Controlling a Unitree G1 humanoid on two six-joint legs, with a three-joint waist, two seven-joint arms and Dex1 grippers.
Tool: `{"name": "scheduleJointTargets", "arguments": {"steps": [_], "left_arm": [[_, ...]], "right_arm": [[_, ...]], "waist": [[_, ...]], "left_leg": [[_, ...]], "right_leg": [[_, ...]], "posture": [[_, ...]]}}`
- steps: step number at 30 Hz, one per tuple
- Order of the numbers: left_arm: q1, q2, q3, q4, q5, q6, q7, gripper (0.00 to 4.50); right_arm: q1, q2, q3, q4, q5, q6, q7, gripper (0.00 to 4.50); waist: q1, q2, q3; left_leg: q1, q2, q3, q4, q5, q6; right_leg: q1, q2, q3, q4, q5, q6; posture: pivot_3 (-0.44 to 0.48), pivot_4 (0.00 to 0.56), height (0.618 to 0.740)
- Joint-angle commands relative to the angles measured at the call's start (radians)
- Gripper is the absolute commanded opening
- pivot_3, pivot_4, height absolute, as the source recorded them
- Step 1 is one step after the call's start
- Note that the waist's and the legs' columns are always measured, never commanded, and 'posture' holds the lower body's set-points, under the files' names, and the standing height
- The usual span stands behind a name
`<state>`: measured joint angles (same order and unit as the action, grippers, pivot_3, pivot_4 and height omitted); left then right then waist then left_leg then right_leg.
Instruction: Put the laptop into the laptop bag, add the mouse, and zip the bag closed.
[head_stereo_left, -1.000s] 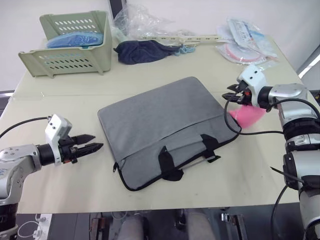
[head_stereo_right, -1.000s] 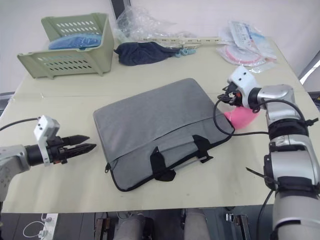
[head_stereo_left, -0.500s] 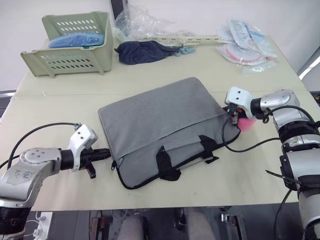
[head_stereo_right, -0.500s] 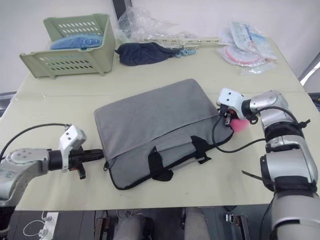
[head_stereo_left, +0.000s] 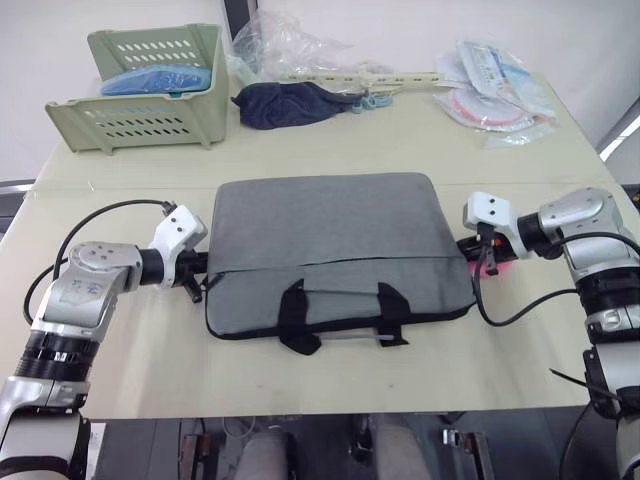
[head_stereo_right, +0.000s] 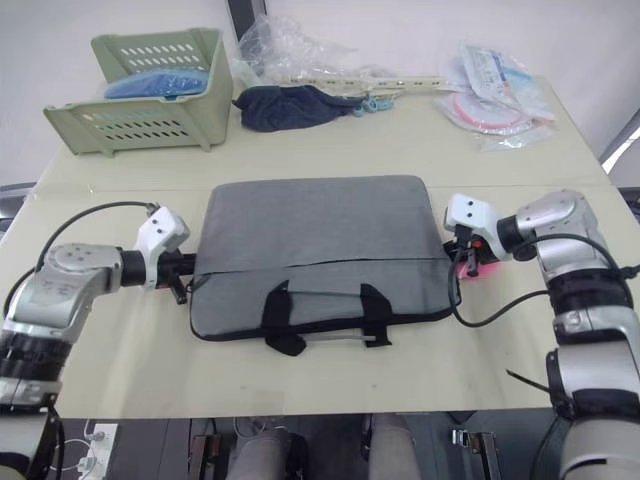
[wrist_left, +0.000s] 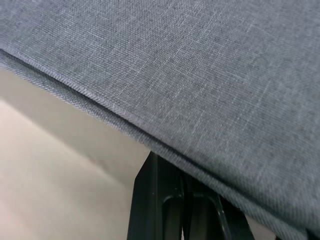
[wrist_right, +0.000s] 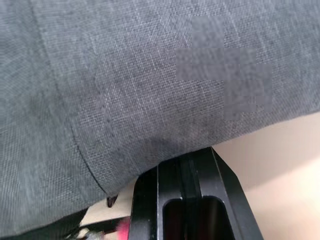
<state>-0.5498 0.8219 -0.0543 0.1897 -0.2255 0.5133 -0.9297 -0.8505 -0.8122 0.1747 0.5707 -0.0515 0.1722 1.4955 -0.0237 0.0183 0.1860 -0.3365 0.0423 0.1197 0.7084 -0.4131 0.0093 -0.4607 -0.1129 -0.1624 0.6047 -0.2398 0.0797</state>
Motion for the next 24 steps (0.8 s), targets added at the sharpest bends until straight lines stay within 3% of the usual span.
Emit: {"name": "scheduleJointTargets", "arguments": {"steps": [1, 8, 16, 19, 22, 24], "left_arm": [[-0.069, -0.024, -0.024, 0.047, 0.017, -0.079, -0.058, 0.05], [-0.075, -0.014, -0.033, 0.084, 0.044, -0.107, -0.149, 0.05], [-0.025, 0.079, 0.050, 0.129, 0.050, -0.130, -0.179, 0.05], [-0.016, 0.123, 0.097, 0.220, 0.073, -0.222, -0.152, 0.05], [-0.006, 0.163, 0.132, 0.320, 0.081, -0.328, -0.153, 0.87], [0.000, 0.180, 0.186, 0.364, 0.039, -0.355, -0.178, 1.90]], "right_arm": [[0.063, -0.017, -0.030, -0.232, 0.107, 0.143, 0.057, 0.00], [0.132, -0.041, -0.048, -0.368, 0.122, 0.216, 0.001, 0.00], [0.127, -0.115, -0.091, -0.191, 0.039, -0.078, -0.145, 0.00], [0.135, -0.132, -0.133, -0.166, 0.085, -0.050, -0.151, 0.00], [0.162, -0.165, -0.157, -0.144, 0.093, -0.070, -0.153, 0.00], [0.169, -0.194, -0.179, -0.085, 0.090, -0.155, -0.165, 0.68]], "waist": [[0.000, 0.000, 0.000], [-0.002, 0.000, 0.000], [-0.005, -0.001, 0.001], [-0.004, -0.001, 0.001], [-0.003, -0.001, 0.001], [-0.001, -0.001, 0.001]], "left_leg": [[0.000, 0.000, 0.000, 0.000, 0.000, 0.000], [0.000, 0.000, 0.001, 0.002, 0.000, 0.000], [-0.001, 0.000, 0.002, 0.005, 0.000, 0.000], [0.000, 0.000, 0.002, 0.005, 0.000, 0.000], [0.000, 0.000, 0.002, 0.007, 0.000, 0.000], [0.000, 0.000, 0.002, 0.007, 0.000, 0.000]], "right_leg": [[0.000, 0.000, 0.000, 0.000, 0.000, 0.000], [-0.001, 0.000, 0.000, 0.001, 0.000, 0.000], [-0.001, -0.001, 0.001, 0.003, 0.000, 0.000], [-0.001, -0.001, 0.002, 0.003, 0.000, 0.000], [-0.001, -0.001, 0.002, 0.004, 0.000, 0.000], [0.000, -0.002, 0.002, 0.005, 0.000, 0.000]], "posture": [[0.000, 0.150, 0.740], [0.000, 0.150, 0.740], [0.000, 0.150, 0.740], [0.000, 0.150, 0.740], [0.000, 0.150, 0.740], [0.000, 0.150, 0.740]]}}
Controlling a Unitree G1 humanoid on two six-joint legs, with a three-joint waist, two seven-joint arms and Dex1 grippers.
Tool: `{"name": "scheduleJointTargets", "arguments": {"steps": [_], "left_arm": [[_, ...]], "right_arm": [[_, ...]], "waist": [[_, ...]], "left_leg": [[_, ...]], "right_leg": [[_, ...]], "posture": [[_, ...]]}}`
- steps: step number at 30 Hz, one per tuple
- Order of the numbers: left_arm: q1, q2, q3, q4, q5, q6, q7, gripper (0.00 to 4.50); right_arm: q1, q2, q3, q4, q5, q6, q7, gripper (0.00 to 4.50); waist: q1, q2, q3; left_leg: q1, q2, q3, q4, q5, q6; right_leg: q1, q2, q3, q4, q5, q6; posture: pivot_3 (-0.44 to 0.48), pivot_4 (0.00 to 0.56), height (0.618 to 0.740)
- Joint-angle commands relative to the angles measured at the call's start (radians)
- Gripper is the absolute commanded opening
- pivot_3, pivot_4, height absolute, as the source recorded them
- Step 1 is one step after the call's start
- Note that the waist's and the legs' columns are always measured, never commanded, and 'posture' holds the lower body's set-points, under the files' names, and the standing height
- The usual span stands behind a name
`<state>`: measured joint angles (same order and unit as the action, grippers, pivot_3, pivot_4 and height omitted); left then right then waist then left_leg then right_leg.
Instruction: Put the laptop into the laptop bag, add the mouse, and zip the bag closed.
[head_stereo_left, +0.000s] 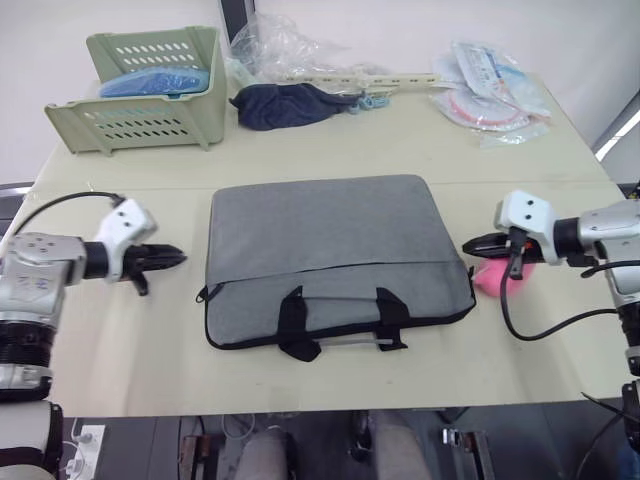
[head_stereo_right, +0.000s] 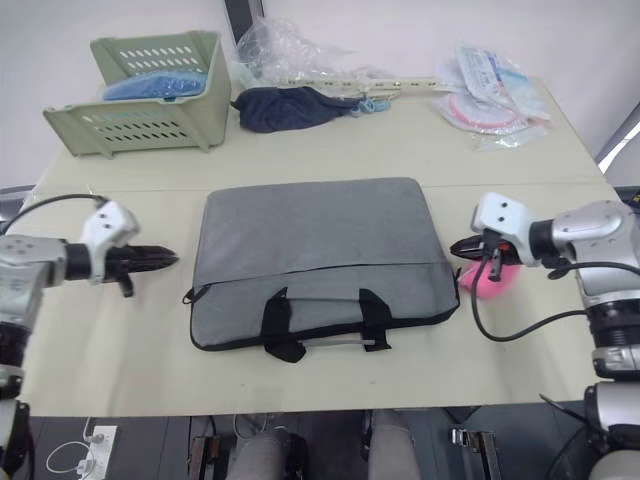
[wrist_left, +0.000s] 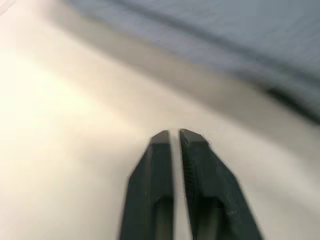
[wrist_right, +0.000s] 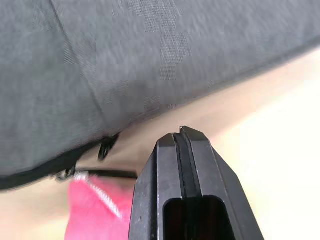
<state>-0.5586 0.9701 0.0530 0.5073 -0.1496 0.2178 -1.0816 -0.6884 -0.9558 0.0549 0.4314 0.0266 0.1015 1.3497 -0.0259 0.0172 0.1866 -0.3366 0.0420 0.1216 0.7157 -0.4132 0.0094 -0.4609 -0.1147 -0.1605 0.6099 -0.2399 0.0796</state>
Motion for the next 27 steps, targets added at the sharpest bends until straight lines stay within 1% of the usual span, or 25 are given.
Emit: {"name": "scheduleJointTargets", "arguments": {"steps": [1, 2, 5, 6, 8, 9, 12, 14, 17, 19, 21, 22, 23, 24, 26, 27], "left_arm": [[0.014, 0.045, 0.102, 0.069, -0.048, -0.085, -0.035, 2.32], [0.017, 0.065, 0.132, 0.112, -0.054, -0.128, -0.041, 2.71], [0.012, 0.107, 0.189, 0.230, -0.064, -0.237, -0.058, 4.26], [0.006, 0.115, 0.204, 0.263, -0.072, -0.258, -0.064, 4.50], [-0.003, 0.124, 0.221, 0.310, -0.078, -0.292, -0.073, 4.50], [-0.002, 0.129, 0.229, 0.334, -0.076, -0.312, -0.069, 4.50], [0.015, 0.122, 0.239, 0.362, -0.069, -0.349, -0.056, 4.50], [0.029, 0.092, 0.231, 0.326, -0.084, -0.320, -0.060, 4.50], [0.090, 0.047, 0.193, 0.181, -0.112, -0.233, -0.115, 4.50], [0.141, 0.035, 0.164, 0.065, -0.103, -0.187, -0.117, 4.50], [0.192, 0.031, 0.158, -0.065, -0.123, -0.102, -0.112, 4.50], [0.234, 0.041, 0.155, -0.141, -0.126, -0.068, -0.117, 4.26], [0.276, 0.053, 0.156, -0.208, -0.130, -0.034, -0.121, 3.99], [0.307, 0.061, 0.159, -0.256, -0.131, -0.009, -0.121, 3.65], [0.370, 0.061, 0.186, -0.369, -0.170, 0.089, -0.100, 2.73], [0.401, 0.058, 0.205, -0.420, -0.192, 0.135, -0.090, 2.19]], "right_arm": [[0.011, -0.067, -0.080, 0.081, 0.027, -0.122, -0.009, 0.99], [0.008, -0.077, -0.126, 0.104, 0.070, -0.123, 0.001, 1.34], [0.011, -0.100, -0.239, 0.138, 0.188, -0.088, 0.032, 2.89], [0.018, -0.113, -0.259, 0.148, 0.202, -0.088, 0.033, 3.35], [0.034, -0.141, -0.279, 0.175, 0.205, -0.117, 0.040, 4.16], [0.039, -0.157, -0.299, 0.193, 0.215, -0.100, 0.032, 4.45], [0.049, -0.180, -0.338, 0.226, 0.233, -0.060, -0.001, 4.45], [0.058, -0.185, -0.314, 0.235, 0.191, -0.098, -0.024, 4.45], [0.048, -0.162, -0.238, 0.252, 0.105, -0.171, -0.075, 4.45], [0.012, -0.135, -0.179, 0.258, 0.045, -0.217, -0.118, 4.45], [-0.009, -0.123, -0.137, 0.238, 0.025, -0.207, -0.107, 3.94], [0.011, -0.128, -0.125, 0.194, 0.033, -0.210, -0.073, 3.68], [0.038, -0.132, -0.122, 0.141, 0.054, -0.203, -0.036, 3.24], [0.057, -0.136, -0.121, 0.103, 0.070, -0.198, -0.012, 2.70], [0.132, -0.147, -0.125, -0.024, 0.110, -0.152, 0.033, 1.74], [0.166, -0.152, -0.128, -0.080, 0.126, -0.124, 0.043, 1.19]], "waist": [[0.002, 0.000, 0.000], [0.002, 0.000, 0.000], [0.000, -0.001, 0.001], [-0.001, -0.001, 0.001], [-0.001, -0.001, 0.001], [-0.001, -0.001, 0.000], [-0.003, -0.001, 0.000], [-0.004, -0.001, 0.000], [-0.005, -0.001, 0.000], [-0.006, -0.001, 0.000], [-0.010, -0.001, 0.000], [-0.010, -0.002, 0.001], [-0.009, -0.001, 0.001], [-0.009, -0.001, 0.001], [-0.004, -0.001, 0.001], [-0.002, -0.001, 0.001]], "left_leg": [[0.000, -0.001, 0.000, 0.000, 0.000, 0.000], [0.000, -0.001, 0.000, 0.000, 0.000, 0.000], [0.000, -0.001, 0.000, 0.000, 0.000, 0.000], [0.000, -0.001, 0.000, 0.000, 0.000, 0.000], [0.000, -0.001, 0.001, 0.000, 0.000, 0.000], [0.001, -0.001, 0.001, 0.000, 0.000, 0.000], [0.001, -0.001, 0.002, 0.001, 0.000, 0.000], [0.002, -0.001, 0.003, 0.001, 0.000, 0.000], [0.002, -0.001, 0.004, 0.001, 0.000, 0.000], [0.002, 0.000, 0.005, 0.001, 0.000, 0.000], [0.002, 0.000, 0.005, 0.001, 0.000, 0.000], [0.002, 0.001, 0.005, 0.001, 0.000, 0.000], [0.001, 0.001, 0.005, 0.001, 0.000, 0.000], [0.002, 0.001, 0.005, 0.001, 0.000, 0.000], [0.002, 0.002, 0.004, 0.000, 0.000, 0.000], [0.002, 0.002, 0.004, 0.000, 0.000, 0.000]], "right_leg": [[0.000, -0.001, 0.000, 0.000, 0.000, 0.000], [0.000, -0.001, 0.000, 0.000, 0.000, 0.000], [0.000, -0.001, 0.000, 0.000, 0.000, 0.000], [0.000, -0.001, 0.000, 0.000, 0.000, 0.000], [0.000, -0.001, 0.000, 0.001, 0.000, 0.000], [0.000, -0.001, 0.000, 0.001, 0.000, 0.000], [0.000, -0.001, 0.001, 0.001, 0.000, 0.000], [0.000, -0.001, 0.001, 0.002, 0.000, 0.000], [0.000, -0.001, 0.002, 0.003, 0.000, 0.000], [-0.001, -0.001, 0.003, 0.003, 0.000, 0.000], [-0.001, -0.001, 0.003, 0.003, 0.000, 0.000], [-0.002, 0.000, 0.003, 0.003, 0.000, 0.000], [-0.002, 0.000, 0.003, 0.004, 0.000, -0.001], [-0.003, 0.000, 0.003, 0.004, -0.001, -0.001], [-0.003, 0.000, 0.002, 0.005, -0.001, -0.002], [-0.003, 0.000, 0.002, 0.005, -0.001, -0.002]], "posture": [[0.000, 0.150, 0.740], [0.000, 0.150, 0.740], [0.000, 0.150, 0.740], [0.000, 0.150, 0.740], [0.000, 0.150, 0.740], [0.000, 0.150, 0.740], [0.000, 0.150, 0.740], [0.000, 0.150, 0.740], [0.000, 0.150, 0.740], [0.000, 0.150, 0.740], [0.000, 0.150, 0.740], [0.000, 0.150, 0.740], [0.000, 0.150, 0.740], [0.000, 0.150, 0.740], [0.000, 0.150, 0.740], [0.000, 0.150, 0.740]]}}
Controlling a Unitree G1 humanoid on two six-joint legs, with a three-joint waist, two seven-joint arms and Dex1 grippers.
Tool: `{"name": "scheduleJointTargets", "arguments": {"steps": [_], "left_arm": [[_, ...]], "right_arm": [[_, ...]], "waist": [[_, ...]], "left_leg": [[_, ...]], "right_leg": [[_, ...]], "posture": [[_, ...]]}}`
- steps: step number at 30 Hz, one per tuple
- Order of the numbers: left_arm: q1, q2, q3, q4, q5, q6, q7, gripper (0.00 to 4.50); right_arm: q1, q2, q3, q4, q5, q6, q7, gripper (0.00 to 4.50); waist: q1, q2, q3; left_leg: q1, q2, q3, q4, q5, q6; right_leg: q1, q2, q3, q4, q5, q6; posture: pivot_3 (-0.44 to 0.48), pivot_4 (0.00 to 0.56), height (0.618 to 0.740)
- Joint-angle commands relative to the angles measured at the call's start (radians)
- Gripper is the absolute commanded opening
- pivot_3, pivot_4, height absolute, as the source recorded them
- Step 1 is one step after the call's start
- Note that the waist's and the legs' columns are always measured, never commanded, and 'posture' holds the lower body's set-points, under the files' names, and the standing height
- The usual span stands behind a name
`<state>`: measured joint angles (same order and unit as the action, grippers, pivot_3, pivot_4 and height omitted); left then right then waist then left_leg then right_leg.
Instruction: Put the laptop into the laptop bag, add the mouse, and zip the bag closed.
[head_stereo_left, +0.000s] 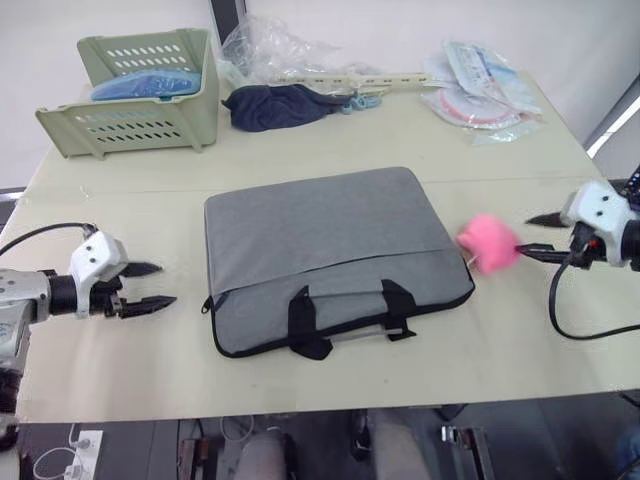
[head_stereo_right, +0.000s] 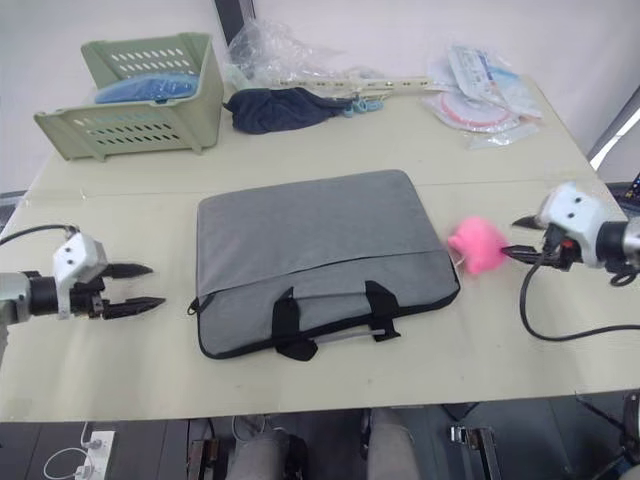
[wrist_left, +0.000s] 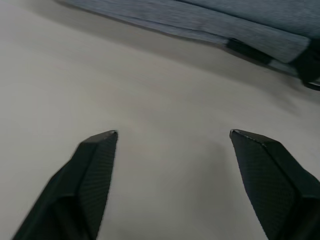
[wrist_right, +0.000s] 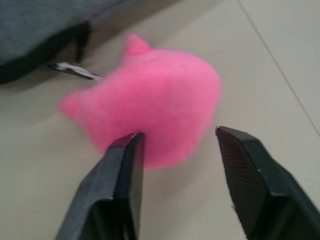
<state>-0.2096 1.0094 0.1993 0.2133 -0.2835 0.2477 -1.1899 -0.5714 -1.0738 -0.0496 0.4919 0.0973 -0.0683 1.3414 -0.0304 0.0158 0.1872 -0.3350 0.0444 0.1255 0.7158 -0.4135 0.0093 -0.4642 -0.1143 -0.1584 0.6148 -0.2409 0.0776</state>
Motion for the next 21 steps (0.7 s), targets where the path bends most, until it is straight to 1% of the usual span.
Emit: {"name": "scheduleJointTargets", "arguments": {"steps": [1, 3, 4, 5, 8, 10, 16, 21], "left_arm": [[0.082, 0.016, 0.074, -0.171, -0.075, 0.145, 0.029, 1.71], [0.132, 0.009, 0.098, -0.231, -0.095, 0.188, 0.042, 0.98], [0.154, 0.004, 0.109, -0.255, -0.101, 0.203, 0.051, 0.31], [0.171, 0.001, 0.116, -0.275, -0.104, 0.212, 0.060, 0.05], [0.198, -0.004, 0.118, -0.337, -0.114, 0.252, 0.087, 0.05], [0.208, -0.015, 0.095, -0.381, -0.107, 0.277, 0.118, 0.05], [0.193, -0.047, 0.021, -0.438, -0.084, 0.307, 0.185, 0.05], [0.148, -0.072, -0.050, -0.447, -0.065, 0.302, 0.209, 0.05]], "right_arm": [[0.075, -0.033, -0.027, -0.182, 0.065, 0.073, 0.048, 0.66], [0.099, -0.021, -0.038, -0.225, 0.085, 0.124, 0.029, 0.00], [0.108, -0.021, -0.040, -0.229, 0.084, 0.130, 0.019, 0.00], [0.121, -0.026, -0.041, -0.235, 0.090, 0.145, 0.022, 0.00], [0.164, -0.050, -0.041, -0.269, 0.092, 0.182, 0.030, 0.00], [0.177, -0.052, -0.027, -0.284, 0.064, 0.205, -0.007, 0.00], [0.165, 0.019, 0.040, -0.329, -0.007, 0.209, -0.110, 0.00], [0.175, 0.053, 0.076, -0.404, 0.010, 0.232, -0.094, 0.00]], "waist": [[0.003, 0.000, 0.000], [0.006, 0.000, 0.000], [0.008, 0.000, 0.000], [0.010, 0.000, 0.000], [0.017, 0.000, 0.000], [0.020, 0.000, 0.000], [0.024, 0.000, 0.000], [0.028, 0.000, 0.000]], "left_leg": [[0.000, 0.000, 0.000, 0.001, 0.000, 0.000], [0.000, 0.000, 0.000, 0.003, 0.000, 0.000], [0.000, 0.000, 0.000, 0.004, 0.000, 0.000], [0.000, 0.000, -0.001, 0.005, 0.000, 0.000], [0.001, 0.001, -0.001, 0.006, 0.000, 0.000], [0.000, 0.001, -0.001, 0.006, 0.000, 0.000], [0.001, 0.001, 0.000, 0.005, 0.000, 0.000], [0.001, 0.000, 0.001, 0.005, 0.000, 0.000]], "right_leg": [[0.000, 0.000, 0.000, 0.000, 0.000, 0.000], [0.001, -0.001, 0.001, 0.000, 0.000, 0.000], [0.002, -0.001, 0.001, 0.000, 0.000, 0.000], [0.002, -0.001, 0.002, 0.001, 0.000, 0.000], [0.003, -0.001, 0.002, 0.001, 0.001, -0.001], [0.002, -0.001, 0.002, 0.001, 0.000, -0.001], [0.002, 0.000, 0.002, 0.002, 0.000, -0.002], [0.002, 0.000, 0.002, 0.002, 0.000, -0.002]], "posture": [[0.000, 0.150, 0.740], [0.000, 0.150, 0.740], [0.000, 0.150, 0.740], [0.000, 0.150, 0.740], [0.000, 0.150, 0.740], [0.000, 0.150, 0.740], [0.000, 0.150, 0.740], [0.000, 0.150, 0.740]]}}
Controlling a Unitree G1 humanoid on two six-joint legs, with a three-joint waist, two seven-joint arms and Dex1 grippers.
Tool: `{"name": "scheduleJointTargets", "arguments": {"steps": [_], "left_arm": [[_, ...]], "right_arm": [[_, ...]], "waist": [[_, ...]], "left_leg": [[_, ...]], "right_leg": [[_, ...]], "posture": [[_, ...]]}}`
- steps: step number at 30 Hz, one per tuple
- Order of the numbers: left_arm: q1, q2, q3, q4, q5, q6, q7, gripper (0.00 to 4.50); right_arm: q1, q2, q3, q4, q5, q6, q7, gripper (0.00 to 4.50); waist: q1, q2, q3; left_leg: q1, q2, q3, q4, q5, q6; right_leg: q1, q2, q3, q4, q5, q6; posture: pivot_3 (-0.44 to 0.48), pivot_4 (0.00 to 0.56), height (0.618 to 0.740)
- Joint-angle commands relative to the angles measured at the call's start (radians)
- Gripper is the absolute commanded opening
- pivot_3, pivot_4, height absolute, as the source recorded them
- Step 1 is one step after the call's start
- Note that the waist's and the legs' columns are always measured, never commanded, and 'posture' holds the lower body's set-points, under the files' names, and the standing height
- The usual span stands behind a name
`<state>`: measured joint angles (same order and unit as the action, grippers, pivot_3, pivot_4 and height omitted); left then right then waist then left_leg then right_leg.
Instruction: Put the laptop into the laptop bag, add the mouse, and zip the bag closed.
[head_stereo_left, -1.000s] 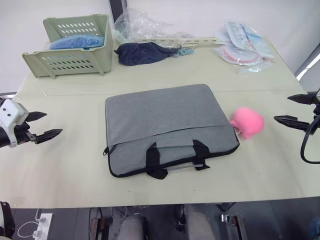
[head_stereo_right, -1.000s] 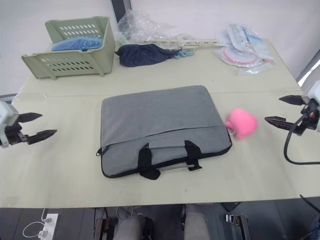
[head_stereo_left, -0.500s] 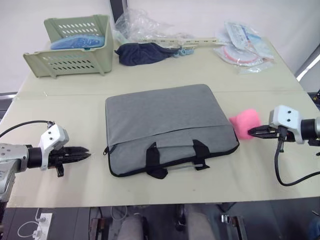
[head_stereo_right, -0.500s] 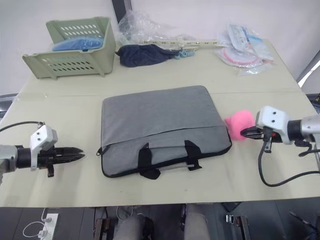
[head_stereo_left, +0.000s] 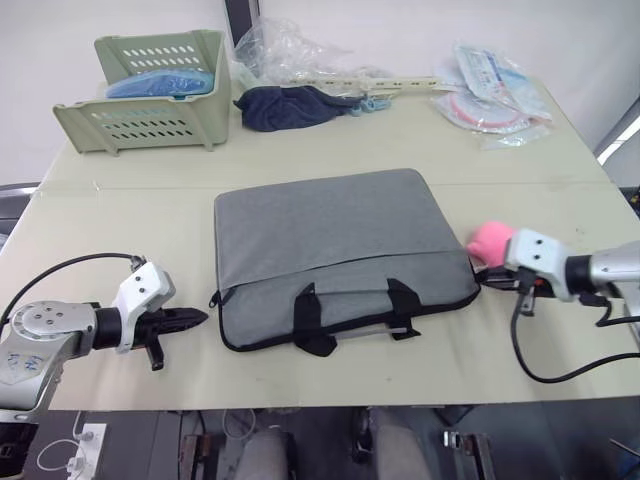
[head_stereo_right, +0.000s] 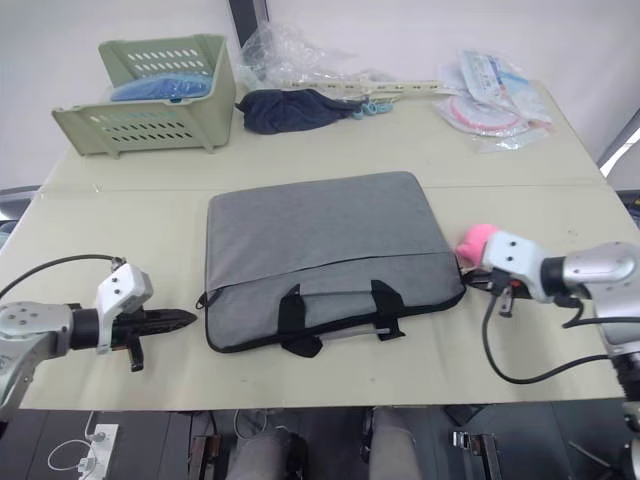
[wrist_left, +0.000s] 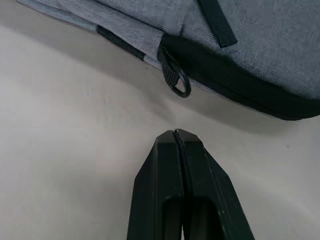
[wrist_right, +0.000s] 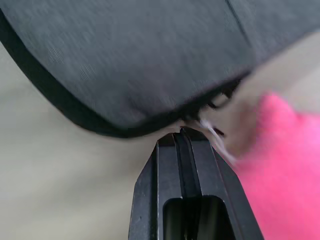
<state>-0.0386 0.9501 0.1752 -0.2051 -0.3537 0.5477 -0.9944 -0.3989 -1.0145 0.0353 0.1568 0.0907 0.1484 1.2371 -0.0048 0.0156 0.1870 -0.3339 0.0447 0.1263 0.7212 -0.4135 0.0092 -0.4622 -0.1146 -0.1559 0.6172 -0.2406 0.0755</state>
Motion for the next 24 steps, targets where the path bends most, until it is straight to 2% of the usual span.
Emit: {"name": "scheduleJointTargets", "arguments": {"steps": [1, 8, 19, 24], "left_arm": [[-0.036, -0.018, -0.035, -0.027, 0.006, 0.003, 0.016, 0.05], [-0.123, -0.046, -0.075, -0.002, 0.006, 0.016, 0.025, 0.05], [-0.232, -0.022, -0.065, 0.207, 0.074, -0.105, 0.000, 0.05], [-0.199, 0.014, -0.068, 0.228, 0.074, -0.121, -0.069, 0.05]], "right_arm": [[0.010, -0.007, -0.005, -0.084, 0.021, 0.021, 0.017, 0.00], [0.039, 0.017, -0.016, -0.189, 0.075, 0.090, 0.023, 0.00], [0.113, 0.010, -0.035, -0.408, 0.176, 0.245, 0.030, 0.00], [0.161, -0.014, -0.063, -0.374, 0.139, 0.200, 0.006, 0.00]], "waist": [[0.005, 0.000, 0.000], [0.003, 0.000, 0.000], [0.003, 0.000, 0.000], [0.003, -0.001, 0.000]], "left_leg": [[0.000, 0.000, 0.000, 0.000, 0.000, 0.000], [0.000, 0.000, -0.001, 0.000, 0.000, 0.000], [0.000, 0.000, -0.001, 0.001, 0.000, 0.000], [-0.001, 0.000, -0.001, 0.000, 0.000, 0.000]], "right_leg": [[0.000, 0.000, 0.000, 0.000, 0.000, 0.000], [0.000, 0.000, 0.000, 0.000, 0.000, 0.000], [0.000, 0.001, -0.001, 0.001, 0.000, 0.000], [0.000, 0.001, -0.001, 0.000, 0.000, 0.000]], "posture": [[0.000, 0.150, 0.740], [0.000, 0.150, 0.740], [0.000, 0.150, 0.740], [0.000, 0.150, 0.740]]}}
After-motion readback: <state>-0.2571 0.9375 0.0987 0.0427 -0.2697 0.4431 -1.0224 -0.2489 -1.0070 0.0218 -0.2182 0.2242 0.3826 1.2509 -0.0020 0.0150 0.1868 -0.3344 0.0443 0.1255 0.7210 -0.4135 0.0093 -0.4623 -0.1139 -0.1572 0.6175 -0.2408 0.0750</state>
